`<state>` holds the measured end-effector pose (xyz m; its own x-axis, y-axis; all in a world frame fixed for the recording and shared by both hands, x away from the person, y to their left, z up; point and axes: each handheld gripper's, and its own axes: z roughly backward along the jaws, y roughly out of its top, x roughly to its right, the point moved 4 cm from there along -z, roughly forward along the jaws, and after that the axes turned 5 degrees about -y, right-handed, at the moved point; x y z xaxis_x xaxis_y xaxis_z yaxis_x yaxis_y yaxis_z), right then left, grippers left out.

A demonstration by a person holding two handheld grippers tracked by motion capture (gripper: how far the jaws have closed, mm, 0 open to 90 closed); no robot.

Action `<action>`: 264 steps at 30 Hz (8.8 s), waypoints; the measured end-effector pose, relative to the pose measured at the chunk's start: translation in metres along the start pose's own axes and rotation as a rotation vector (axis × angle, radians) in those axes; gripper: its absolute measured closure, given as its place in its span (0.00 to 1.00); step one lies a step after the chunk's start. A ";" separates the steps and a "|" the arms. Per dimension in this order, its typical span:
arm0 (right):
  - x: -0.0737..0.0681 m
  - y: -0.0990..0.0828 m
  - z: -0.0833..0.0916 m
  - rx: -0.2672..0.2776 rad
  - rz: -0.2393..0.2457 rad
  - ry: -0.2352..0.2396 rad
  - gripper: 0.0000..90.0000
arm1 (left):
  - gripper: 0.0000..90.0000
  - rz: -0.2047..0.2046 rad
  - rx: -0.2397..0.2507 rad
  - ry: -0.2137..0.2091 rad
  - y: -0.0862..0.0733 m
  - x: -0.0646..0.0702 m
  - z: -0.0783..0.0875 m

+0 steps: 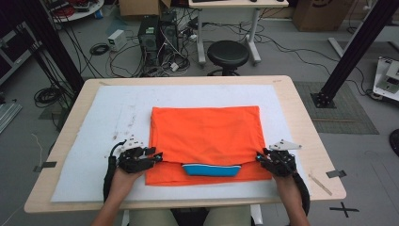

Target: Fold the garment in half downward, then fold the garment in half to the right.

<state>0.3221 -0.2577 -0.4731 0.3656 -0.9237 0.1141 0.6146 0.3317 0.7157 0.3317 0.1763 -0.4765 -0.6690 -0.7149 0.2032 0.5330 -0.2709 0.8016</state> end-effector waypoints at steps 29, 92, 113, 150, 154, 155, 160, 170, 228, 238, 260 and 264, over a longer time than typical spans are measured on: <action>0.011 0.002 0.028 0.054 -0.077 0.093 0.77 | 0.56 0.061 0.061 -0.003 -0.005 0.000 0.029; 0.058 0.042 -0.051 0.025 -0.199 -0.053 0.81 | 0.77 0.169 0.114 0.109 0.034 -0.043 -0.028; 0.017 0.041 -0.016 0.208 -0.083 0.113 0.24 | 0.17 0.054 0.287 0.037 0.021 -0.048 0.014; 0.008 0.036 -0.002 0.235 -0.070 0.101 0.24 | 0.21 0.030 0.289 0.045 0.023 -0.036 0.023; 0.004 0.036 -0.003 0.228 -0.058 0.112 0.24 | 0.21 0.035 0.246 0.055 0.021 -0.033 0.021; 0.003 0.036 -0.003 0.227 -0.054 0.113 0.24 | 0.21 0.041 0.231 0.058 0.020 -0.032 0.020; -0.003 0.038 -0.003 0.214 -0.042 0.116 0.24 | 0.22 0.081 0.159 0.063 0.014 -0.027 0.015; -0.013 0.041 -0.006 0.203 -0.014 0.125 0.24 | 0.25 0.125 0.089 0.096 0.007 -0.021 0.009; -0.152 0.198 -0.131 0.015 0.200 0.412 0.29 | 0.93 0.113 -0.034 0.073 0.002 -0.002 -0.005; -0.180 0.213 -0.154 -0.034 0.215 0.439 0.33 | 0.93 0.115 -0.033 0.072 0.001 -0.002 -0.005; -0.241 0.230 -0.192 -0.118 0.308 0.441 0.44 | 0.94 0.125 -0.029 0.057 0.001 -0.003 -0.005; -0.250 0.229 -0.196 -0.130 0.359 0.388 0.46 | 0.94 0.122 -0.025 0.063 0.001 -0.002 -0.005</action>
<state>0.5084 0.0872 -0.4725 0.7844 -0.6178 0.0552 0.4760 0.6567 0.5850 0.3365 0.1743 -0.4789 -0.5652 -0.7823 0.2618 0.6218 -0.1954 0.7584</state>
